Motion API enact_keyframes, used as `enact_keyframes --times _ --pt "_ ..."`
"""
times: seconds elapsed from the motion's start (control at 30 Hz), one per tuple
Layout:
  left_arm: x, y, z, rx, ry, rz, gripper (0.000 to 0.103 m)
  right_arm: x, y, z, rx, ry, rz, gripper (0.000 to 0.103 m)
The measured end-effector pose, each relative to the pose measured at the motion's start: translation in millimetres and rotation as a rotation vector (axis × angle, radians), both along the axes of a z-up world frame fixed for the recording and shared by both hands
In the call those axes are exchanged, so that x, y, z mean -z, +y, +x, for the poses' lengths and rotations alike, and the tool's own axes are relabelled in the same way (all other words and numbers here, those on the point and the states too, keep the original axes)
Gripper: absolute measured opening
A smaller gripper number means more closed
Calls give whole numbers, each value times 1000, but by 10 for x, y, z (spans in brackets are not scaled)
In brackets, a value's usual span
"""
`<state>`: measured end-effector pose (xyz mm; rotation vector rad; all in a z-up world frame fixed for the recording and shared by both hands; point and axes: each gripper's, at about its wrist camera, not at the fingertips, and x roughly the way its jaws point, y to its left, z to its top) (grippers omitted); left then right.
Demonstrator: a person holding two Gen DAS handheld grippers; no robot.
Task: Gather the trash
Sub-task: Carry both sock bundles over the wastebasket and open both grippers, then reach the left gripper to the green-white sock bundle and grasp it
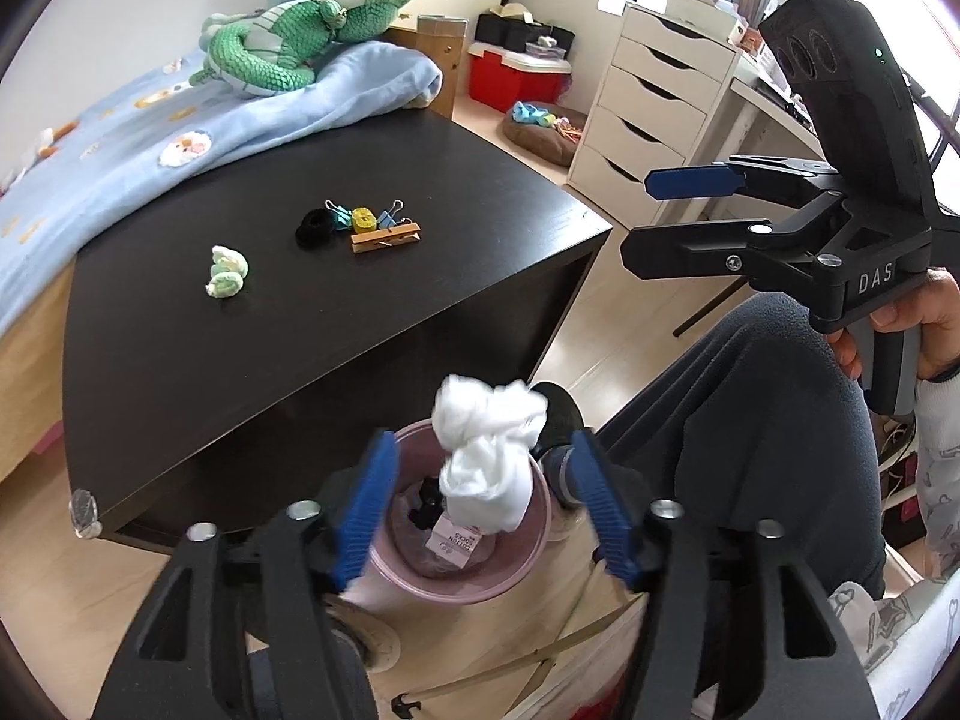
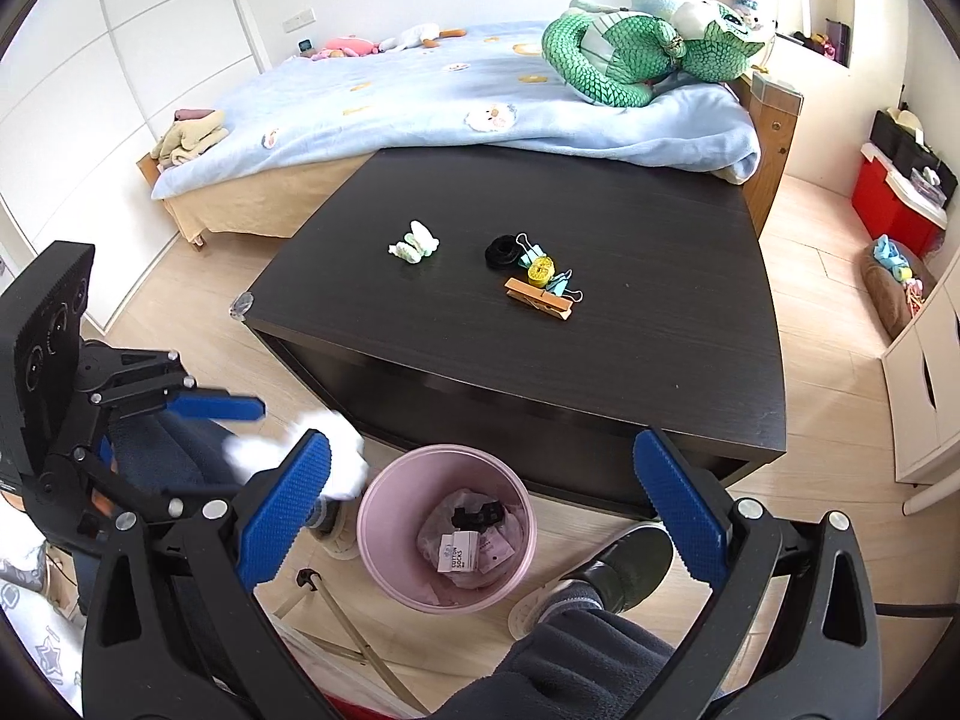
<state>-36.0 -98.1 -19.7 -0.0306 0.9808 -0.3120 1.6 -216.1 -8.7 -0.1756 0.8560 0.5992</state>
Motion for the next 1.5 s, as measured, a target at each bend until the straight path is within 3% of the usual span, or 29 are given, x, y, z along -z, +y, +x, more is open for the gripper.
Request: enact_keyframes --times 0.07,0.27,0.43,0.97,1.5 --pt "15 23 1 -21 -6 -11 87 4 6 -1 -1 2 -1 99" --pt "-18 131 -3 -99 -36 3 94 26 40 -8 -5 6 -5 99" --pt "-74 276 -21 -154 -48 -25 94 51 68 -1 -2 16 -11 99" --pt "-192 590 140 -275 -91 27 95 -19 201 222 2 3 -13 99" --pt "-166 998 815 -322 -71 65 95 -30 286 737 17 23 -45 99"
